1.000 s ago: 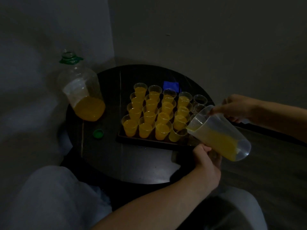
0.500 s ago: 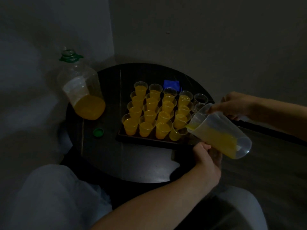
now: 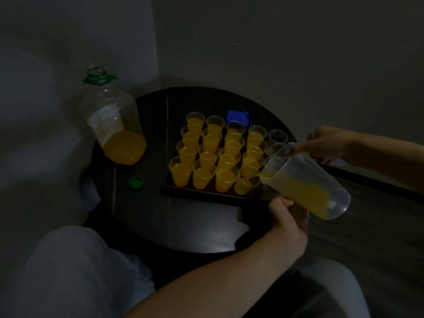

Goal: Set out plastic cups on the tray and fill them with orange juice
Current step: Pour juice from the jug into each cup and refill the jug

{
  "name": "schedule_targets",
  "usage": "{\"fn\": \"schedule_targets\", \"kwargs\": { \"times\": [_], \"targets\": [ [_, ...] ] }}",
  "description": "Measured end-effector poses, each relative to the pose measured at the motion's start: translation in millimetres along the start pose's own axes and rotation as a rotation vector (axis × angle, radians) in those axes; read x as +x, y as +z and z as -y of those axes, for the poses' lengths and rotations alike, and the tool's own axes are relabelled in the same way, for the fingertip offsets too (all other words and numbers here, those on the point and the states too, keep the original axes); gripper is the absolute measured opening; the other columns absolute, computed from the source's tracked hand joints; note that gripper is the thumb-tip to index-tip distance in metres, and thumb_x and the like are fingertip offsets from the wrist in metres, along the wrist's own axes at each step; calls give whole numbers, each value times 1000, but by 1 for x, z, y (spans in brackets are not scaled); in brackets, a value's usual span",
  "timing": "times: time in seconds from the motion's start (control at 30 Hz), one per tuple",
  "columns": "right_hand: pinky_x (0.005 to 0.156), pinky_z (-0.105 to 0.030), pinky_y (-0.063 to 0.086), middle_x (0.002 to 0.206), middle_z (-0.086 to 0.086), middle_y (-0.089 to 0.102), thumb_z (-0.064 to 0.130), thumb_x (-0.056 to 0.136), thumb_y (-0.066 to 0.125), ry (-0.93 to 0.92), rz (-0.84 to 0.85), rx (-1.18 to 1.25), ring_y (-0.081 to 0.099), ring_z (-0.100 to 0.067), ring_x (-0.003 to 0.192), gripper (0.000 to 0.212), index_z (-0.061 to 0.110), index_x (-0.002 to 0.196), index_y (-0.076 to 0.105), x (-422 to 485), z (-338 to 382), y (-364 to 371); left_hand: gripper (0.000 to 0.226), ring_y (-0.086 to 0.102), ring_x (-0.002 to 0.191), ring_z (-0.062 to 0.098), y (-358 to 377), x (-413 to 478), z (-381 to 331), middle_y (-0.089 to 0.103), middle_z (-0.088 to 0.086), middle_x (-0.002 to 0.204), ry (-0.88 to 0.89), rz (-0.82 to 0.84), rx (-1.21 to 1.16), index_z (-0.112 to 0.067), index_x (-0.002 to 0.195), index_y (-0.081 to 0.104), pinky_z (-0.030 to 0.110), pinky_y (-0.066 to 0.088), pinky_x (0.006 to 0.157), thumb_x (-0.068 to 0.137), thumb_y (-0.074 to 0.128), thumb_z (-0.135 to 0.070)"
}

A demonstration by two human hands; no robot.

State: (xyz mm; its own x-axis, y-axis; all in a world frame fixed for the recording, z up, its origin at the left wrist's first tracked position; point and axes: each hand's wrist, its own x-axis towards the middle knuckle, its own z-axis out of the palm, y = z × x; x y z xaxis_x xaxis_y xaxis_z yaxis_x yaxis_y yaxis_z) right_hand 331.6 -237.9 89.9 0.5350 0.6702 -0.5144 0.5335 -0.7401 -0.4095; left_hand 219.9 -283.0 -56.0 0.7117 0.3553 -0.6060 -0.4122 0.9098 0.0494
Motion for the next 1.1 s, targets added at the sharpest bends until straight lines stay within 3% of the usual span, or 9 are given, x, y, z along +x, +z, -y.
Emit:
{"fn": "schedule_targets", "kwargs": {
  "times": [0.17,0.3,0.47,0.63,0.77,0.97,1.1],
  "targets": [
    [51,-27,31,66,-2,46,43,85,73,16,-6,-5,40,-17,58,34,15,73,58,-2,2,0,21,60,89,26,2,-1,2,68,9,84,-16,15,-22,-9,92,64,28,48,77,75,56,-19],
    [53,-28,32,69,-3,48,43,84,74,28,-8,-3,42,-18,61,33,16,75,58,-2,0,1,19,60,88,26,0,1,4,65,10,88,-14,-4,19,-9,96,63,28,48,72,92,44,-14],
    [50,-26,27,64,-5,45,42,83,74,30,-10,-4,36,-17,57,34,10,78,65,-2,1,1,18,58,75,22,2,3,6,60,7,79,-26,2,8,-11,91,59,26,43,64,90,41,-13],
    [52,-27,31,67,-4,49,41,84,76,30,-13,-10,42,-18,59,34,11,77,62,-1,4,0,14,56,75,22,3,1,7,59,7,79,12,47,15,-12,89,57,26,43,63,85,47,-20],
    [53,-27,31,69,-7,51,44,83,76,31,-11,-12,43,-19,61,35,12,77,64,0,5,-1,20,55,74,20,3,1,5,59,5,75,8,31,49,-13,85,57,26,42,62,92,38,-16],
    [49,-24,29,62,-4,48,46,82,77,16,-14,-36,40,-17,54,37,14,70,63,2,5,-1,20,54,74,18,6,-2,6,54,2,72,-18,-27,76,-18,77,51,25,39,68,95,40,-19],
    [52,-26,29,67,-6,49,45,81,77,17,-17,-19,40,-19,58,36,13,74,61,-1,8,-1,24,60,88,22,1,-5,4,67,5,77,-42,-4,85,-12,82,63,27,43,79,95,45,-22]
  ]
}}
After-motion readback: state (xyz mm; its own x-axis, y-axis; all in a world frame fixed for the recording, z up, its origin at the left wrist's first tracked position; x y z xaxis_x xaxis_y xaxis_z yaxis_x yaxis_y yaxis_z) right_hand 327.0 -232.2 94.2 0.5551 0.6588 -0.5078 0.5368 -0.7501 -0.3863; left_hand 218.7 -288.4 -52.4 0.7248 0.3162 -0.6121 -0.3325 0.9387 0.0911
